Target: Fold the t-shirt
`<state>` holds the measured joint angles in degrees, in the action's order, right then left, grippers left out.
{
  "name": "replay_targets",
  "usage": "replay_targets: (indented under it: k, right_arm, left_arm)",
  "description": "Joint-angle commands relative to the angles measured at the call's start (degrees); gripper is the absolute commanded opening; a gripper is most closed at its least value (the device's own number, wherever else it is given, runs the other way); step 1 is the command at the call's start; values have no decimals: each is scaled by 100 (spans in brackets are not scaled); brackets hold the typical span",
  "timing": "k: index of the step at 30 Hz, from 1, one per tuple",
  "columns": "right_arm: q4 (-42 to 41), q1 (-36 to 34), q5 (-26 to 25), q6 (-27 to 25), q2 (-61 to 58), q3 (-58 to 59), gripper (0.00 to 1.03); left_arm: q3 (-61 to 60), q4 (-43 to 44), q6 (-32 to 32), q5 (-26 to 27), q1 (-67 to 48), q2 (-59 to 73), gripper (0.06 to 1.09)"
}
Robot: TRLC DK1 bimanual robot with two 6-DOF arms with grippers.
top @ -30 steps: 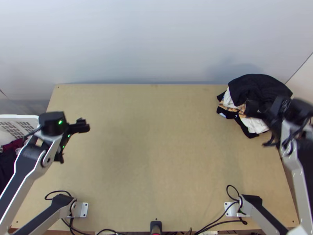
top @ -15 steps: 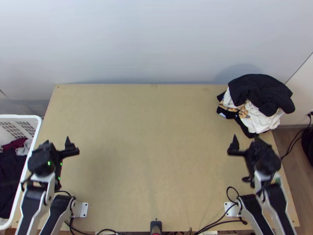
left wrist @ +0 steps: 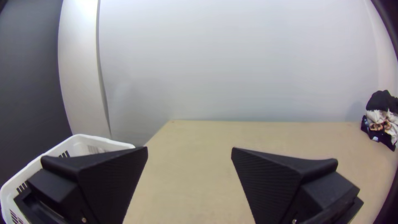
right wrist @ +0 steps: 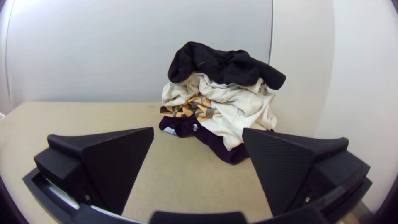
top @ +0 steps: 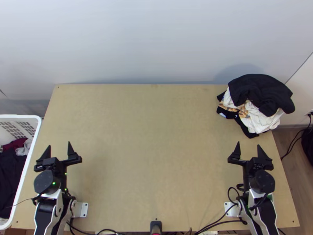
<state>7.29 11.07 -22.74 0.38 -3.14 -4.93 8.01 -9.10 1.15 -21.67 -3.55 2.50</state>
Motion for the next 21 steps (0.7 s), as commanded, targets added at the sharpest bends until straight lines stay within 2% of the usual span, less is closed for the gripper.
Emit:
replay_targets:
  k: [1, 3, 6, 21]
  right_arm:
    - [-35, 97, -72, -56, 331, 185, 99]
    - [-43, 44, -64, -65, 340, 185, 99]
    - [106, 44, -55, 454, 331, 168, 99]
    - [124, 18, -55, 454, 322, 168, 99]
  left_arm:
    - [-511, 111, -387, 23, -58, -259, 104]
    - [-502, 84, -449, 23, -58, -241, 104]
    - [-502, 84, -458, 23, -58, -250, 104]
    - [-502, 84, -458, 23, -58, -250, 104]
